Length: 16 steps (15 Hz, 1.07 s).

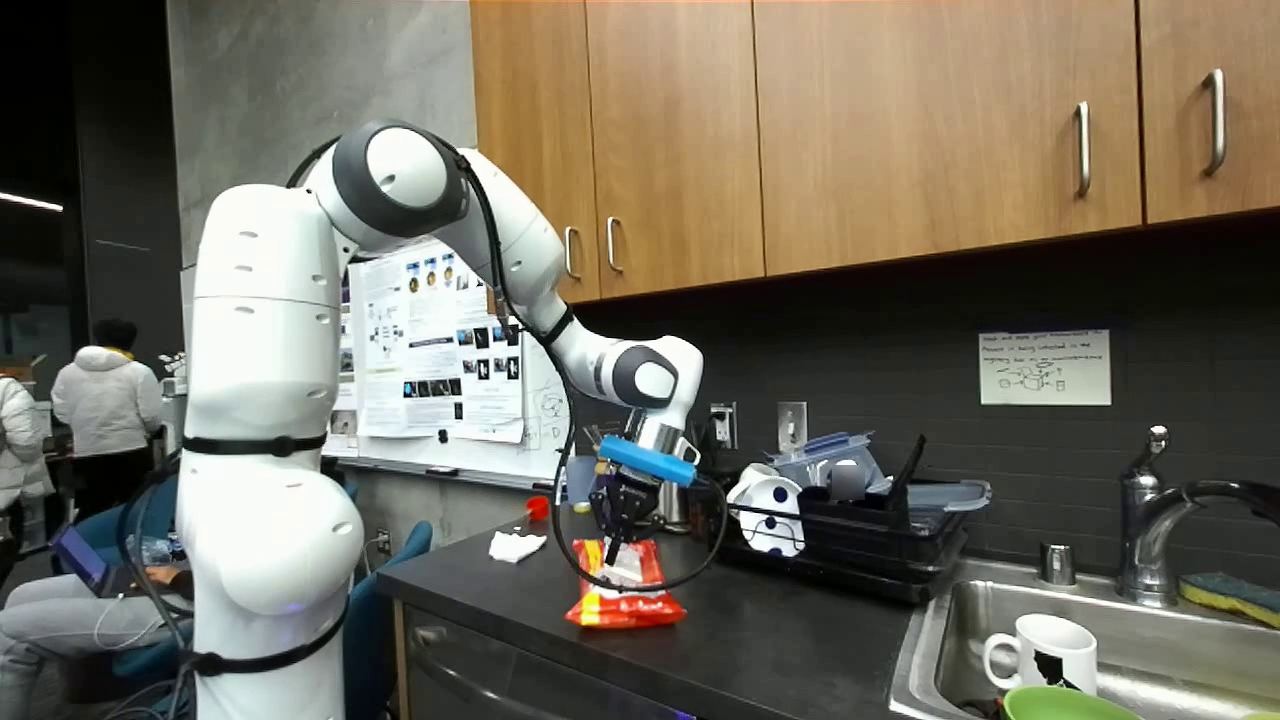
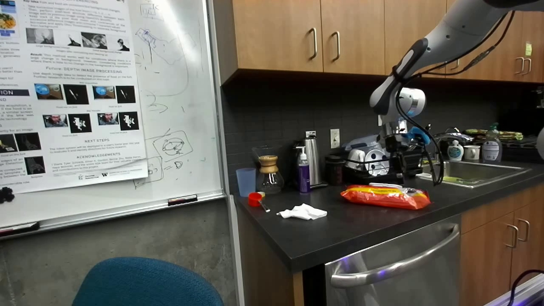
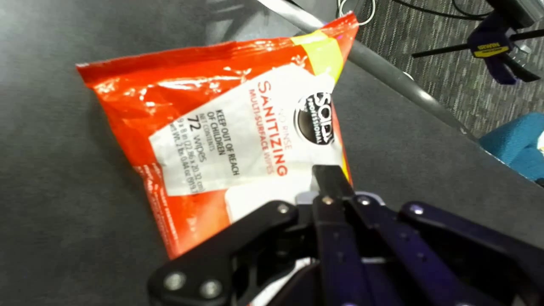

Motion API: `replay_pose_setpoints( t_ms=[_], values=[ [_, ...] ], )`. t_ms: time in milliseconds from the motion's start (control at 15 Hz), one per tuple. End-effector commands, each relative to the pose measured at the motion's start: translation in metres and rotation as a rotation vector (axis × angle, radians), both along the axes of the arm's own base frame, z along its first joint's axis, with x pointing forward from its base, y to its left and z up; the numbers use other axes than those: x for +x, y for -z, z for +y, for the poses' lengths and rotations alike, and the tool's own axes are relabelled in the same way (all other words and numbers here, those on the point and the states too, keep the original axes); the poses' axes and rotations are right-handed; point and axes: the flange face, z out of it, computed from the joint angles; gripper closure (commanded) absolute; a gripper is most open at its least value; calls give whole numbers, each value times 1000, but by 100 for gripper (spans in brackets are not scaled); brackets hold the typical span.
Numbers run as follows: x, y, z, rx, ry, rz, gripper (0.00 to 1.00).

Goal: Close the lid of the orange wet wipes packet

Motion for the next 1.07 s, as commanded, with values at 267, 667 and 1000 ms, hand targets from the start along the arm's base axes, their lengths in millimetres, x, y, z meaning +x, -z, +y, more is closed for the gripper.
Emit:
replay_pose_setpoints(
  t_ms=[267, 667, 1000],
  values=[
    [1, 2, 24, 2, -36, -40, 100],
    [10, 9, 29, -17, -50, -61, 100],
    [16, 28, 32, -21, -56, -55, 100]
  ],
)
